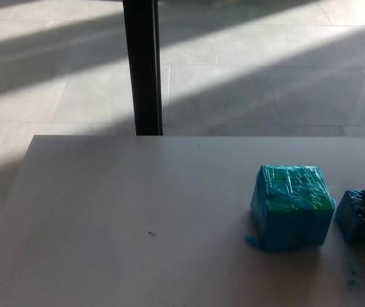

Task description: The robot uses its right hand to pick up the small cube kept on the middle on the desk and place it on the bigger cube kept next to it

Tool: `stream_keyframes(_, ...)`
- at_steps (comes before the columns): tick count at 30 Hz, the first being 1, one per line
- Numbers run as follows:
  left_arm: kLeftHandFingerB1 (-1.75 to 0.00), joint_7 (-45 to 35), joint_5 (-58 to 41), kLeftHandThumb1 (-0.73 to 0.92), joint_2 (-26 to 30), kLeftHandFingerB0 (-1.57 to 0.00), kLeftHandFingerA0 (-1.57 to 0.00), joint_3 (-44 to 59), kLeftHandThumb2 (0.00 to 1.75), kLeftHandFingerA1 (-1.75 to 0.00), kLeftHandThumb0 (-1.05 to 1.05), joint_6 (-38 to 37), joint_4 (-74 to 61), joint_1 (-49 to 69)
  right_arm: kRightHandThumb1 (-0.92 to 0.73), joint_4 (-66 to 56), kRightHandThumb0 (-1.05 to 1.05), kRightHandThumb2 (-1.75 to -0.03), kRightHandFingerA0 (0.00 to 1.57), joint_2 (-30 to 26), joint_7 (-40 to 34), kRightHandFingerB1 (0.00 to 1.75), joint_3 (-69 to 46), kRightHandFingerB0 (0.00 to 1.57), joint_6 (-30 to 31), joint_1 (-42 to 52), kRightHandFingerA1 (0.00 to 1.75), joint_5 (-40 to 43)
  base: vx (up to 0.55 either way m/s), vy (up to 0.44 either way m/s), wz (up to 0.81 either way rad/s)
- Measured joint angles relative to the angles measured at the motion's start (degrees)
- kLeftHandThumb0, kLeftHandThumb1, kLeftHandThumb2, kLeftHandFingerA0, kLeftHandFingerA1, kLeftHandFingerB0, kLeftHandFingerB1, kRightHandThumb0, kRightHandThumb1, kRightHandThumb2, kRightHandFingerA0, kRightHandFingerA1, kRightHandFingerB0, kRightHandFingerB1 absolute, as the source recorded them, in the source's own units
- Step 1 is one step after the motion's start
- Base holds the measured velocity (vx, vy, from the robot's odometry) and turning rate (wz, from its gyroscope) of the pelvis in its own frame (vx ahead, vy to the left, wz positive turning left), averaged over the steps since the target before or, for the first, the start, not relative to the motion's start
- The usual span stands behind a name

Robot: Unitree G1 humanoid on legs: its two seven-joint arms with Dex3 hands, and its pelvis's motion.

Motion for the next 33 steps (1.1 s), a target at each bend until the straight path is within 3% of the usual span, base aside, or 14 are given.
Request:
stream_keyframes(1,-0.48,0.01,0.00,0.77,0.00,-0.25,-0.32,0.03,1.22,-0.59,-0.93,0.00,0.13,-0.09,-0.55,0.02,-0.95,-0.88,0.00,0.08,0.02,0.00,0.08,0.11,-0.07,0.11,0.00,-0.05,0.00,0.000,0.00)
stream_keyframes(2,-0.41,0.03,-0.01,0.83,0.00,-0.31,-0.35,0.07,0.81,-0.53,-0.99,0.01,0.22,-0.22,-0.55,0.25,-0.94,-0.86,0.00,0.31,0.06,0.00,0.27,0.10,-0.19,0.15,0.00,-0.16,0.00,0.000,0.00)
stream_keyframes(5,-0.38,0.04,-0.03,0.92,0.00,-0.34,-0.22,0.13,0.71,-0.47,-0.95,0.00,0.33,-0.56,-0.51,0.76,-0.89,-0.83,0.00,0.63,0.35,0.00,0.63,0.00,-0.56,0.13,0.04,-0.45,0.00,0.000,0.00)
stream_keyframes(6,-0.49,0.04,-0.03,0.77,0.00,-0.28,-0.26,0.15,1.21,-0.58,-0.94,0.01,0.36,-0.63,-0.51,0.88,-0.89,-0.83,0.00,0.66,0.47,0.00,0.76,0.00,-0.61,0.10,0.03,-0.54,0.00,0.000,0.00)
stream_keyframes(8,-0.50,0.04,-0.03,0.77,0.00,-0.30,-0.24,0.17,1.21,-0.56,-0.94,0.01,0.07,-0.63,-0.53,1.66,-0.92,-0.84,0.00,1.10,1.03,0.00,1.53,0.00,-0.62,0.01,0.00,-0.94,0.00,0.000,0.00)
stream_keyframes(9,-0.39,0.04,-0.03,0.92,0.00,-0.34,-0.30,0.17,0.75,-0.50,-0.96,0.01,-0.06,-0.60,-0.53,1.89,-0.91,-0.83,0.00,1.25,1.11,0.00,1.68,0.00,-0.68,-0.13,0.00,-1.04,0.00,0.000,0.00)
stream_keyframes(10,-0.50,0.04,-0.04,0.77,0.00,-0.29,-0.28,0.19,1.21,-0.57,-0.94,0.01,-0.25,-0.55,-0.53,2.20,-0.90,-0.83,0.00,1.44,1.22,0.01,1.88,0.00,-0.70,-0.42,0.00,-1.17,0.00,0.000,0.00)
stream_keyframes(18,-0.46,0.56,-0.05,0.74,0.00,-0.21,-0.36,0.44,1.20,-0.61,-0.90,0.00,-0.30,-0.67,-0.39,4.78,-0.76,-0.73,0.00,2.61,1.30,0.13,3.65,0.02,-0.83,-2.64,0.00,-2.35,0.00,0.000,0.00)
stream_keyframes(19,-0.39,0.58,-0.05,0.92,0.00,-0.34,-0.35,0.44,0.71,-0.52,-0.95,0.00,-0.35,-0.64,-0.46,5.21,-0.78,-0.81,0.00,2.64,1.31,0.10,4.11,0.00,-0.84,-3.08,0.09,-2.66,0.00,0.000,0.00)
stream_keyframes(21,-0.47,0.61,-0.05,0.74,0.00,-0.22,-0.36,0.44,1.20,-0.61,-0.91,0.00,-0.43,-0.62,-0.44,5.76,-0.73,-0.80,0.00,2.63,1.33,0.11,4.92,0.00,-0.83,-3.64,0.28,-3.24,0.00,0.000,0.00)
stream_keyframes(25,-0.40,0.68,-0.05,0.92,0.00,-0.35,-0.25,0.44,0.75,-0.51,-0.95,0.00,-0.73,-0.50,-0.38,6.35,-0.63,-0.73,0.08,2.13,1.38,0.09,8.31,0.00,-0.71,-4.80,0.52,-5.21,0.00,0.000,0.00)
stream_keyframes(26,-0.51,0.68,-0.06,0.78,-0.01,-0.31,-0.24,0.44,1.22,-0.55,-0.93,0.01,-1.06,-0.35,-0.37,6.50,-0.61,-0.72,0.17,1.73,1.38,0.07,10.13,0.00,-0.77,-5.30,0.56,-6.32,0.00,0.000,0.00)
stream_keyframes(30,-0.39,0.73,-0.04,0.92,-0.01,-0.36,-0.28,0.41,0.72,-0.50,-0.96,0.01,-1.59,-0.23,-0.35,6.41,-0.41,-0.69,0.73,0.78,0.31,0.30,14.03,0.03,-0.77,-5.62,0.85,-9.28,0.00,0.000,0.00)
stream_keyframes(33,-0.52,0.75,-0.04,0.76,-0.01,-0.34,-0.23,0.39,1.21,-0.54,-0.93,0.01,-1.77,-0.32,-0.50,6.29,-0.40,-0.56,0.74,0.77,-2.83,0.31,15.32,0.15,-0.82,-5.13,1.13,-11.30,0.00,0.000,0.00)
